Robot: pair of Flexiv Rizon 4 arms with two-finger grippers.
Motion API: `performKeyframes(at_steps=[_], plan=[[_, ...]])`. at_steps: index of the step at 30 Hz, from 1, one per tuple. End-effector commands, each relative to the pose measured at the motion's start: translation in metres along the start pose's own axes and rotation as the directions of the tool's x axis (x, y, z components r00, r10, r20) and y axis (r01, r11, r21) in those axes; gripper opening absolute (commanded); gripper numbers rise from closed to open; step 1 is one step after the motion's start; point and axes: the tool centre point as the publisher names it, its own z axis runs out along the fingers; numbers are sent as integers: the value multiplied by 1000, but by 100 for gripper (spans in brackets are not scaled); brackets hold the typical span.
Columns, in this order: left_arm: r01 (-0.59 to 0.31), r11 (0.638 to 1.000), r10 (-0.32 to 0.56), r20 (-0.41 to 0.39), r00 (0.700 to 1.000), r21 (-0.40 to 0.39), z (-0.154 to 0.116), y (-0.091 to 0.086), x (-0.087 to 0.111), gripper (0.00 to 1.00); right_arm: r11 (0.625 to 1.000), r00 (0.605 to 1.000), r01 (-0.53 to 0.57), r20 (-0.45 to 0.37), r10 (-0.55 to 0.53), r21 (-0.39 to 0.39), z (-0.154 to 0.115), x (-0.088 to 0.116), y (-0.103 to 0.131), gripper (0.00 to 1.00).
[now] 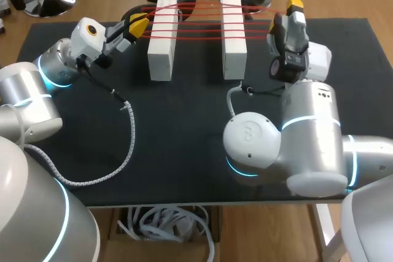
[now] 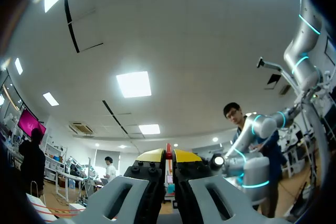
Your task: Grab the tape and strap the tape.
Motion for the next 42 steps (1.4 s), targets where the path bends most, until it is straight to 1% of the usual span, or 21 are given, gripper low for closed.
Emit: performKeyframes(at_steps=[1, 6, 13, 19, 29, 35, 39, 42], plan=[[-2, 1000, 2, 0, 1000, 3, -1, 1, 0, 0, 1000, 1000, 6, 7, -6, 2, 2, 2, 4, 40], [-2, 1000, 2, 0, 1000, 3, -1, 1, 0, 0, 1000, 1000, 9, 13, -9, 4, 4, -2, 3, 38], [-2, 1000, 2, 0, 1000, 3, -1, 1, 0, 0, 1000, 1000, 6, 18, -6, 16, 9, -5, -2, 37], [-2, 1000, 2, 0, 1000, 3, -1, 1, 0, 0, 1000, 1000, -4, 17, 4, 27, 10, -6, -9, 31], [-2, 1000, 2, 0, 1000, 3, -1, 1, 0, 0, 999, 1000, -14, 22, 13, 37, 8, -9, -16, 33], [-2, 1000, 2, 0, 1000, 3, -1, 1, 0, 0, 999, 1000, -17, 26, 16, 41, 6, -11, -20, 31], [-2, 1000, 2, 0, 1000, 3, -1, 1, 0, 0, 999, 1000, -16, 27, 15, 41, 5, -11, -20, 28], [-2, 1000, 2, 0, 1000, 3, -1, 1, 0, 0, 999, 999, -15, 29, 14, 38, 5, -12, -19, 29]])
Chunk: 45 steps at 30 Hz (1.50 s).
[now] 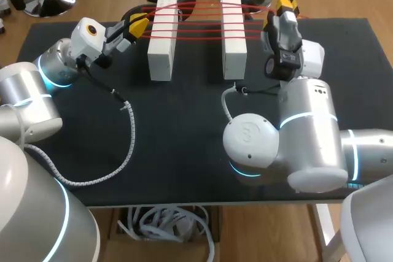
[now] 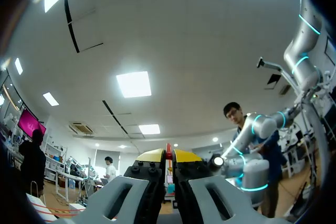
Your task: Grab the tape and strap the tape.
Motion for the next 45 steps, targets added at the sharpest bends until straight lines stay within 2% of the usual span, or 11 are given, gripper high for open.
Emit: performKeyframes(at_steps=[1, 3, 5, 29, 30, 33, 35, 37, 41, 44, 45], plan=[[-2, 1000, 2, 0, 1000, 3, -1, 1, 0, 0, 1000, 1000, 3, 3, -3, -12, -1, -1, -3, 27], [-2, 1000, 2, 0, 1000, 3, -1, 1, 0, 0, 1000, 1000, 5, 5, -5, -13, -1, -2, -3, 21], [-2, 1000, 2, 0, 1000, 3, -1, 1, 0, 0, 1000, 1000, 8, 7, -8, -12, -1, -2, -2, 0], [-2, 1000, 2, 0, 1000, 3, -1, 1, 0, 0, 998, 998, 59, 33, -60, 18, 0, -2, -2, 0], [-14, 997, 15, 10, 1000, -75, -3, 1, 1, 0, 998, 998, 59, 33, -60, 18, 0, -2, -2, 0], [-59, 931, 69, 13, 998, -361, -10, 2, 4, 0, 998, 998, 59, 33, -60, 18, 0, -2, -2, 0], [-77, 846, 94, 4, 996, -527, -13, 1, 6, 0, 998, 998, 59, 33, -60, 18, 0, -2, -2, 0], [-101, 761, 124, -9, 992, -641, -15, 0, 7, 0, 998, 998, 59, 33, -60, 18, 0, -2, -2, 0], [-147, 562, 150, -75, 986, -814, -16, 0, 9, 0, 998, 998, 59, 33, -60, 18, 0, -2, -2, 0], [-166, 428, 120, -126, 985, -888, -13, 1, 9, 0, 998, 998, 59, 33, -60, 18, 0, -2, -2, 0], [-167, 399, 95, -141, 985, -902, -11, 2, 9, 0, 998, 998, 59, 33, -60, 18, 0, -2, -2, 0]])
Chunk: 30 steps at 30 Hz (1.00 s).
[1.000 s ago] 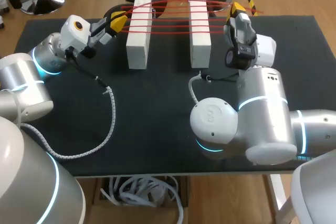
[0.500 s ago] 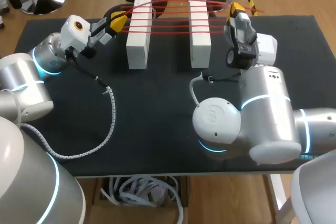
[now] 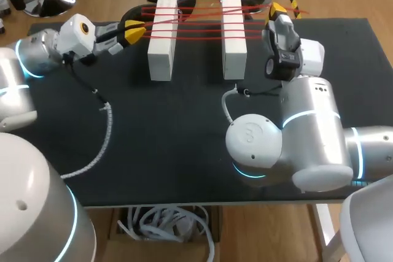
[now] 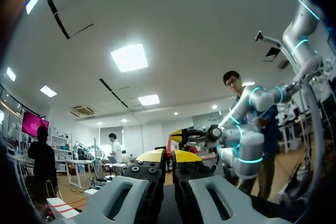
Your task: Grab the tape and strap the tape.
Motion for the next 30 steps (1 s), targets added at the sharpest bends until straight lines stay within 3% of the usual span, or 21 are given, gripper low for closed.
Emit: performKeyframes(at_steps=[1, 17, 21, 24, 29, 30], plan=[[-112, 661, 56, -99, 993, -742, 8, -14, 6, 0, 1000, 1000, 2, 5, -2, 0, 0, 2, 1, 0], [-112, 661, 56, -99, 993, -742, 8, -14, 6, 0, 1000, 1000, 2, 5, -2, 0, 0, 2, 1, 0], [-140, 462, -9, -162, 987, -876, 14, -12, 6, 0, 1000, 1000, 2, 5, -2, 0, 0, 2, 1, 0], [-169, 347, -37, -193, 980, -922, 18, -10, 7, 0, 1000, 1000, 2, 5, -2, 0, 0, 2, 1, 0], [-211, 187, -41, -223, 974, -959, 25, -9, 8, 0, 1000, 1000, 2, 5, -2, 0, 0, 2, 1, 0], [-210, 188, -28, -219, 975, -959, 27, -10, 8, 0, 1000, 1000, 2, 5, -2, 0, 0, 2, 1, 0]])
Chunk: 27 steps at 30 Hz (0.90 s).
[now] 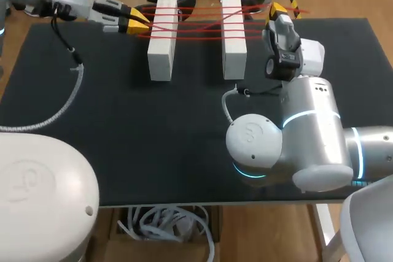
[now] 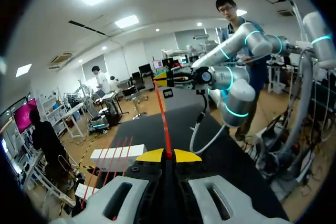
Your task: Grab the tape and strap the tape.
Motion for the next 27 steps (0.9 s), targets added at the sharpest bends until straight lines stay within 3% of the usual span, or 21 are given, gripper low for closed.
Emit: performKeyframes(at_steps=[1, 3, 7, 10, 27], plan=[[-50, 813, 16, -62, 998, -580, 1, -10, -6, 0, 1000, 1000, 2, 5, -2, 1, 0, 2, 1, 0], [-52, 815, 23, -57, 998, -578, 3, -13, -6, 0, 1000, 1000, 2, 5, -2, 1, 0, 2, 1, 0], [-73, 774, 44, -63, 997, -629, 4, -19, -8, 0, 1000, 1000, 2, 5, -2, 1, 0, 2, 1, 0], [-97, 770, 53, -89, 995, -630, 6, -24, -9, 0, 1000, 1000, 2, 5, -2, 1, 0, 2, 1, 0], [-90, 836, 47, -92, 995, -541, 10, -45, -12, 0, 1000, 1000, 2, 5, -2, 1, 0, 2, 1, 0]])
